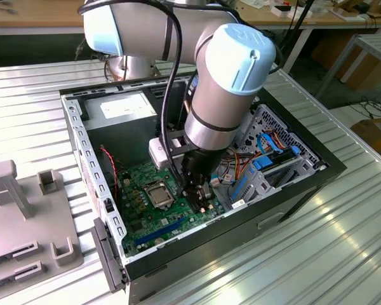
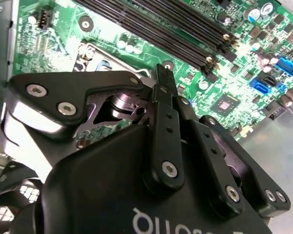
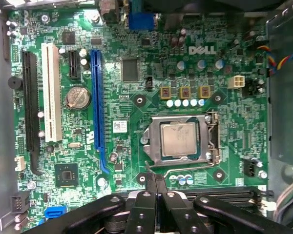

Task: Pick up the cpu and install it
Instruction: 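Install the first cpu locking lever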

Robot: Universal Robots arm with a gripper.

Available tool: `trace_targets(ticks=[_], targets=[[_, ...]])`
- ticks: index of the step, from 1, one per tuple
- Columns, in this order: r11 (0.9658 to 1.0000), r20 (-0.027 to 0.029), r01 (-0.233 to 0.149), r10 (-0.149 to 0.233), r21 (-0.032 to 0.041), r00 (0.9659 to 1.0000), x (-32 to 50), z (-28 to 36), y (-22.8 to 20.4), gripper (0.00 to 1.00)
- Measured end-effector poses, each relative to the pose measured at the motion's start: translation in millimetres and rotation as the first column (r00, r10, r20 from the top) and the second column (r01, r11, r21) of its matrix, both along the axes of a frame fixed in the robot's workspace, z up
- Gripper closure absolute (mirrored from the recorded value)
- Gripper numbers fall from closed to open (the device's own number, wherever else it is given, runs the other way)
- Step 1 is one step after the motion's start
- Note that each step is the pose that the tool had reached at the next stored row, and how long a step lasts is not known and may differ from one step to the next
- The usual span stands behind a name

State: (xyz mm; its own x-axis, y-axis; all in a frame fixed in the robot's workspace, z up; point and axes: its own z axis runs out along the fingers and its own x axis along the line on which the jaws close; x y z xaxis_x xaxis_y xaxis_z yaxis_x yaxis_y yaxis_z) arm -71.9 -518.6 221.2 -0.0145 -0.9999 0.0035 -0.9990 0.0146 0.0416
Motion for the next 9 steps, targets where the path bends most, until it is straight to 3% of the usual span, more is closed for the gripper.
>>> trace_targets(ticks=[5, 9], targets=[[1.0, 0.0012, 0.0, 0.0, -0.0008, 1.0, 4.2, -5.1, -0.4, 0.89], [1.0, 0.0014, 0.0, 0.0, -0.001, 1.0, 4.9, -13.6, -2.4, 0.89]])
